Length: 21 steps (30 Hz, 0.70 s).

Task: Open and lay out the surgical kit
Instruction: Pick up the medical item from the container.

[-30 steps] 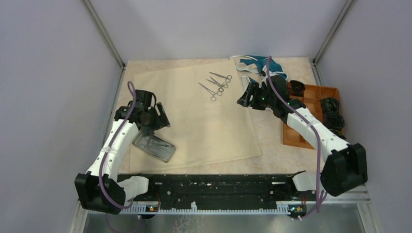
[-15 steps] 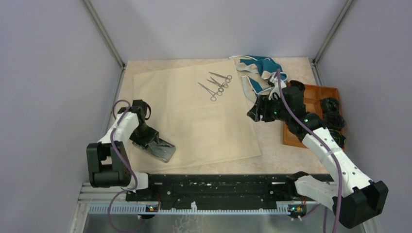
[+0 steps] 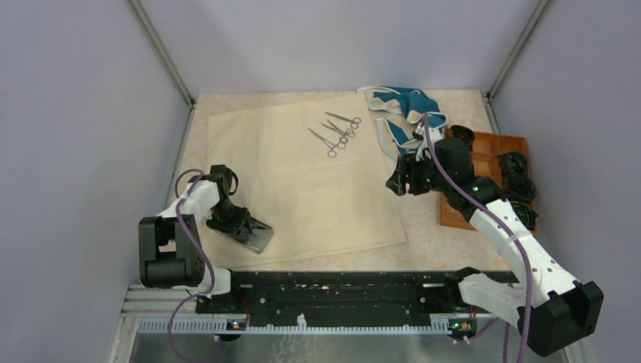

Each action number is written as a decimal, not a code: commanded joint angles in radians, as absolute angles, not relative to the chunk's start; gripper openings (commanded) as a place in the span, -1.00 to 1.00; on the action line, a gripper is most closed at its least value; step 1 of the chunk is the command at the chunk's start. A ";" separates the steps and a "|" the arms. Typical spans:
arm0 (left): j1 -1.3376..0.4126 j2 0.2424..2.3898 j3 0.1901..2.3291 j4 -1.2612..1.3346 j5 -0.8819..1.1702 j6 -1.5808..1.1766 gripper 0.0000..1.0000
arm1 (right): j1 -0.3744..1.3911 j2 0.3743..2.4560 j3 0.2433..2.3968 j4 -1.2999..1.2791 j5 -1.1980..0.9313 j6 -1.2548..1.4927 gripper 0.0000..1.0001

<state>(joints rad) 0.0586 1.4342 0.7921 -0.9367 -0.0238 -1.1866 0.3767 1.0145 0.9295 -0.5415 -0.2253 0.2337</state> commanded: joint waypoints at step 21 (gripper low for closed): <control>0.063 1.539 0.802 -0.860 -0.096 -1.200 -0.70 | 0.371 1.002 0.933 -0.521 -0.215 0.237 0.29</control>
<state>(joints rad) 0.0612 1.5410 0.8310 -0.8890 0.0090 -1.1946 0.3767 1.0145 0.9291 -0.5411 -0.2115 0.2310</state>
